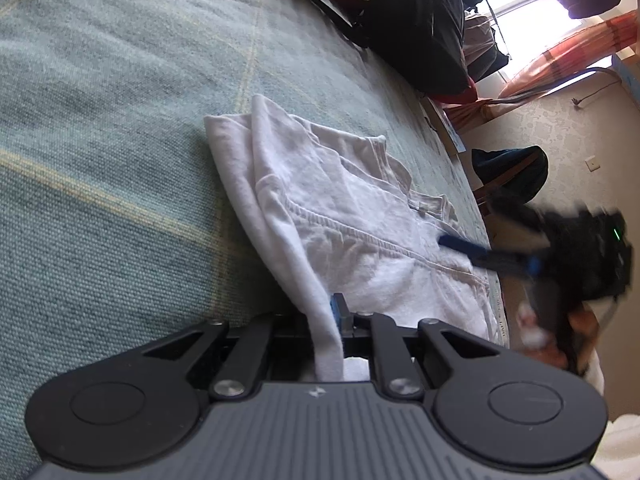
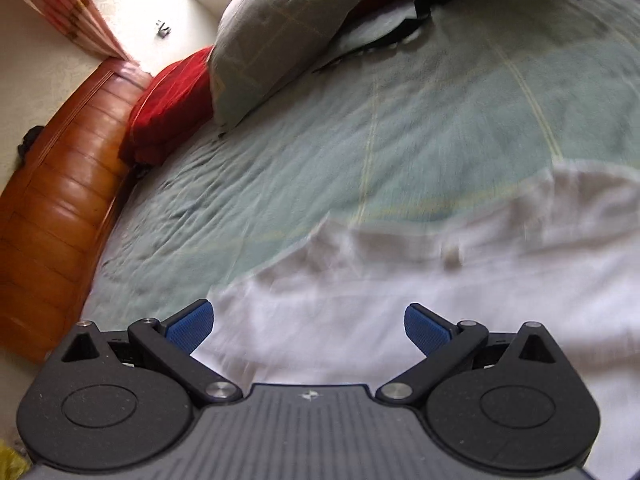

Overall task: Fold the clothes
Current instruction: 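Hold the shirt edge with the left tool and lift it up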

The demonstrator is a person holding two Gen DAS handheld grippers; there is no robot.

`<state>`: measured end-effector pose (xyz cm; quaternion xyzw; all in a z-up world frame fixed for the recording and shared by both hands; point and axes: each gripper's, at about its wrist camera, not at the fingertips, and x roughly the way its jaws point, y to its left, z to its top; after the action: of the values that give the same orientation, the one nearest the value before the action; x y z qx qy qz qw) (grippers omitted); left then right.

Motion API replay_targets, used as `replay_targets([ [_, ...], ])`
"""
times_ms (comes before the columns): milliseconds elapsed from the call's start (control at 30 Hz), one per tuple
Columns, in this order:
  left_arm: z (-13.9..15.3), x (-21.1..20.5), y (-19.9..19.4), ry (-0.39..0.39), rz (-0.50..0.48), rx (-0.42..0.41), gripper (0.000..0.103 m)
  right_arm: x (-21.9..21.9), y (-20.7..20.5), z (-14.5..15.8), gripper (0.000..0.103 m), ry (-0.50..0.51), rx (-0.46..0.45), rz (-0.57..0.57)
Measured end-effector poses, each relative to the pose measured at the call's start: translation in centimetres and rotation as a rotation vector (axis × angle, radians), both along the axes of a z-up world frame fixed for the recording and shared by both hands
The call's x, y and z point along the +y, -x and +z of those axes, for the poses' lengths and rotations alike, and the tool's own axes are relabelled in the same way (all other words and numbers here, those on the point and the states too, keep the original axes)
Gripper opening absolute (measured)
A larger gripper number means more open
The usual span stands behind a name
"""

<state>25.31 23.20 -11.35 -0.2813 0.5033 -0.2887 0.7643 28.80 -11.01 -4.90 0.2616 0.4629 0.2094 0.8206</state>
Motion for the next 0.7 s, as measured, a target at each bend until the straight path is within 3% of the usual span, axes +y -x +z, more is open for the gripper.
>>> replay_targets([
  [367, 1.1, -1.0, 0.8, -0.076, 0.044, -0.006, 0.014, 1.1, 10.2, -1.0, 0.103, 0.014, 0.071, 0.013],
  [500, 1.4, -1.3, 0.7, -0.1, 0.064, 0.004, 0.014, 0.9, 11.9, -1.1, 0.103, -0.012, 0.115, 0.051],
  [700, 2.1, -1.3, 1.3, -0.115, 0.051, 0.01, 0.016, -0.5, 13.2, -0.7, 0.103, -0.044, 0.1, 0.049],
])
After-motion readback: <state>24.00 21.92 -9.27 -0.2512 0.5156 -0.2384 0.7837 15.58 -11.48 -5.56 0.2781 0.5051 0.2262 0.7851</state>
